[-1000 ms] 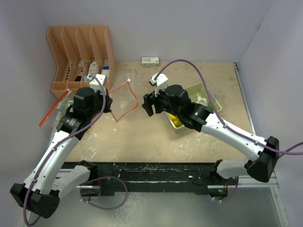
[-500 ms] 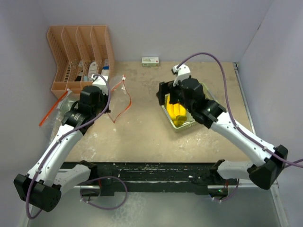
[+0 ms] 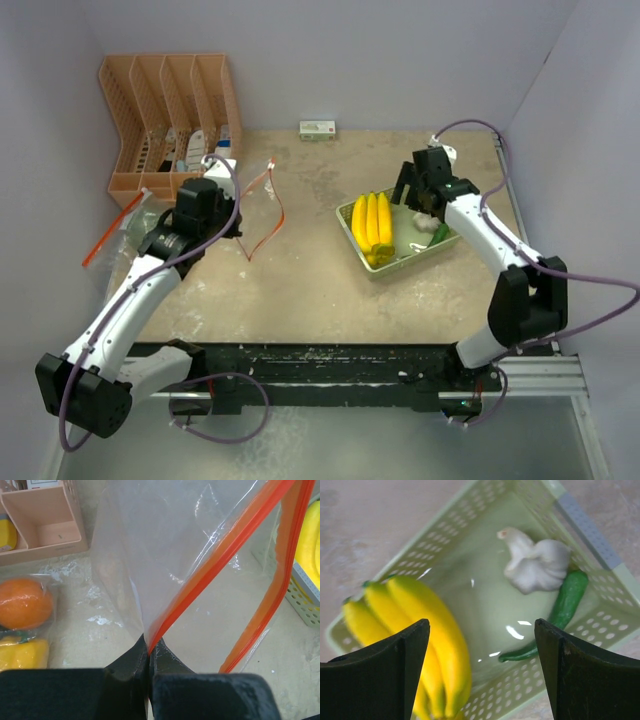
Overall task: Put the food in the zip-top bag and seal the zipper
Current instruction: Pick up the fake vegetable from the bin.
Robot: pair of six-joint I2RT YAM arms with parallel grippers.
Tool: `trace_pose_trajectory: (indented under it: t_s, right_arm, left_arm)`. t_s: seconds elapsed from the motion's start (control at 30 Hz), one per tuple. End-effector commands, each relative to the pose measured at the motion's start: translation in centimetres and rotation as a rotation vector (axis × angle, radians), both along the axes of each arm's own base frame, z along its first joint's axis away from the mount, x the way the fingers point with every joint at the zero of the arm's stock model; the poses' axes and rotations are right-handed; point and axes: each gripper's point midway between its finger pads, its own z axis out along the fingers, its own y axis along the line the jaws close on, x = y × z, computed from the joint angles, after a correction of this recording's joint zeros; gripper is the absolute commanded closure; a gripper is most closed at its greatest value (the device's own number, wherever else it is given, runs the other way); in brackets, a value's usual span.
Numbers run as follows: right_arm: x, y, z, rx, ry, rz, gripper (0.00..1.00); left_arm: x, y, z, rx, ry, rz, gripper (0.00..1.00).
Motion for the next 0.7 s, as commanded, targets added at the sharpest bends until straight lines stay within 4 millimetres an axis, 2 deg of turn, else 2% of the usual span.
trace_pose_trajectory:
  t_s: [0.0, 0.23, 0.4, 0.5, 0.6, 0.67]
  right_arm:
    - [0.9, -2.0, -2.0, 0.000, 0.069, -0.104, 0.16]
    - [2.9, -3.1, -4.8, -0.024, 0.118, -0.267, 0.20]
    - [3.1, -5.0, -6.3, -0.087, 0.119, -0.406, 0.22]
    - [3.3, -6.1, -7.3, -0.140, 0.133, -0.452, 0.29]
    - [3.9, -5.8, -8.8, -0.134, 0.172, -0.425, 0.41]
    - [4.0, -5.6, -9.7, -0.130, 0.187, -0.409, 0.42]
  left_arm:
    - [0.2, -0.9, 1.1, -0.053, -0.049, -0.020, 1.00]
    - [-0.3, -1.0, 1.9, -0.055, -0.082, -0.048, 1.00]
    - [-0.7, -1.1, 2.4, -0.065, -0.108, -0.068, 1.00]
    - [-0.9, -1.1, 2.7, -0.070, -0.122, -0.074, 1.00]
    - [-1.0, -1.1, 2.8, -0.069, -0.127, -0.077, 1.00]
    - [-1.1, -0.9, 2.8, -0.066, -0.128, -0.074, 1.00]
